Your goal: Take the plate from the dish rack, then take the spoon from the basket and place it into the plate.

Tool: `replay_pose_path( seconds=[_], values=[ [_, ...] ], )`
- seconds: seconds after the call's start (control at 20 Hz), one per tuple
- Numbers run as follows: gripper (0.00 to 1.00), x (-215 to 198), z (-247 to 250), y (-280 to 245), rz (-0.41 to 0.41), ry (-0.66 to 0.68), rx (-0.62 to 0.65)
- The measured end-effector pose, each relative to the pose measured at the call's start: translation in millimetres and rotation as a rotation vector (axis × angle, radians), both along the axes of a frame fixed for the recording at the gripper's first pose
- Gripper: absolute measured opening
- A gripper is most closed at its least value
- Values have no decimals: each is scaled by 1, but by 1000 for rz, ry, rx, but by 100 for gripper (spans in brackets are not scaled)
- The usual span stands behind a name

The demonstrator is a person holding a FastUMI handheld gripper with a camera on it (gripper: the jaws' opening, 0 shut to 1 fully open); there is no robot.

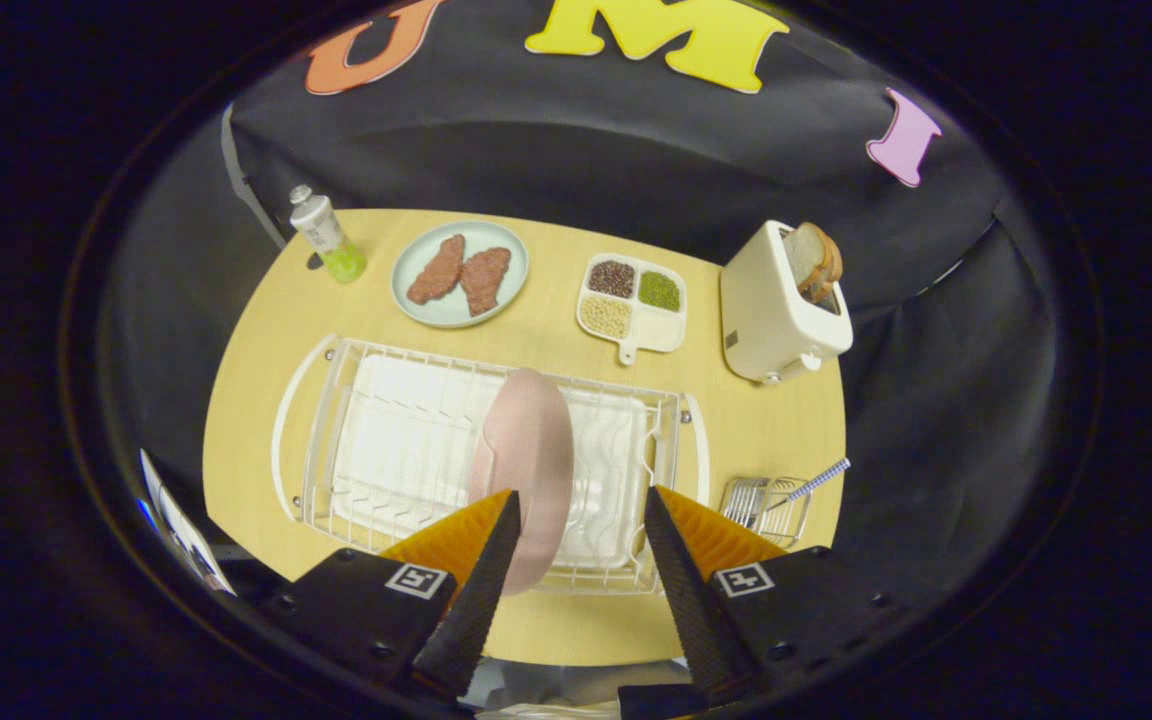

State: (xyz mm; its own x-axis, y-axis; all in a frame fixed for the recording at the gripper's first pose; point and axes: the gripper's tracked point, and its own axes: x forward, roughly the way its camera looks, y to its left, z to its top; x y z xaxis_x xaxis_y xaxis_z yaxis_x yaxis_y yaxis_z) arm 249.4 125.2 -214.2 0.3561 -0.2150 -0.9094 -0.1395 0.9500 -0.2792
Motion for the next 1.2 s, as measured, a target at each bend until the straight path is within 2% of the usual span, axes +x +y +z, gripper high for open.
replay_pose_path(
  seconds=[0.25, 0.3, 0.4, 0.45, 0.65, 0.8, 1.2],
  values=[
    [66, -6, -23, 4, -121, 127, -92],
    [60, -9, -24, 6, -146, 141, -99],
    [47, -9, -27, 9, -146, 148, -122],
    [27, -9, -27, 10, -152, 137, -130],
    [18, -11, -25, 6, -177, 106, -186],
    [14, -9, -19, 2, -196, 77, -202],
    [13, -15, -9, 0, -236, -10, -190]
  ],
)
